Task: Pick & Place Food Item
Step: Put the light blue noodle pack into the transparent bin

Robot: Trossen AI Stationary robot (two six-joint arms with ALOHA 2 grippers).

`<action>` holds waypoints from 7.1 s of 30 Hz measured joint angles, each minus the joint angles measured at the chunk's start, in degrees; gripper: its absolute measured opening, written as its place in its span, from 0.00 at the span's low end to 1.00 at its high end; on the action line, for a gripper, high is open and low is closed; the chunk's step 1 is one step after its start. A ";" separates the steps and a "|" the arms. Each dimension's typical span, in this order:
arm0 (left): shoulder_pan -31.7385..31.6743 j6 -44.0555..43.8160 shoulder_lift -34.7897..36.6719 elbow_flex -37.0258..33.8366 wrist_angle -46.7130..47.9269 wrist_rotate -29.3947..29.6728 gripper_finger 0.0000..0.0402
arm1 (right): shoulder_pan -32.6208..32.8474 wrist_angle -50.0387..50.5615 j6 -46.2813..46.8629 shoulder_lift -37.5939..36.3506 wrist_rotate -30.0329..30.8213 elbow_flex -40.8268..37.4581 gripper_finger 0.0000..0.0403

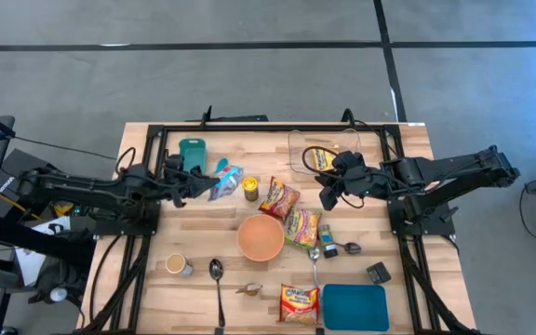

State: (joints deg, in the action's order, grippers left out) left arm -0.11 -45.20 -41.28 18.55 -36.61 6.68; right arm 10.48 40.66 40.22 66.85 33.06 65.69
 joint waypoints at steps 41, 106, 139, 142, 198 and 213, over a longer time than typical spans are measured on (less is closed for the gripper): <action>-8.99 -5.26 -37.48 20.42 -12.42 -33.88 0.00 | -0.41 -11.02 -18.33 0.02 -13.41 0.00 0.21; -7.66 -7.79 -38.05 21.09 -9.39 -39.08 0.00 | 1.19 -23.09 -22.65 12.91 -19.71 0.03 0.49; -7.66 -7.79 -38.05 21.11 -9.28 -39.10 0.00 | 1.19 -22.94 -22.19 12.59 -21.22 0.02 0.11; -7.66 -7.75 -38.05 21.11 -9.28 -39.10 0.00 | 1.19 -22.93 -22.19 12.59 -21.22 0.02 0.05; -11.22 -7.75 -37.78 21.20 -7.79 -45.20 0.30 | -3.86 4.44 -9.00 -3.18 -4.07 -0.02 0.00; -11.22 -7.62 -37.81 21.18 -7.79 -43.65 0.29 | -21.43 12.05 0.60 -3.78 0.16 -0.02 0.00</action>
State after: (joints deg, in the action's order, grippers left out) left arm -11.33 -52.82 -79.09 39.72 -44.40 -36.98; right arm -10.96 52.71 40.82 63.07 33.22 65.67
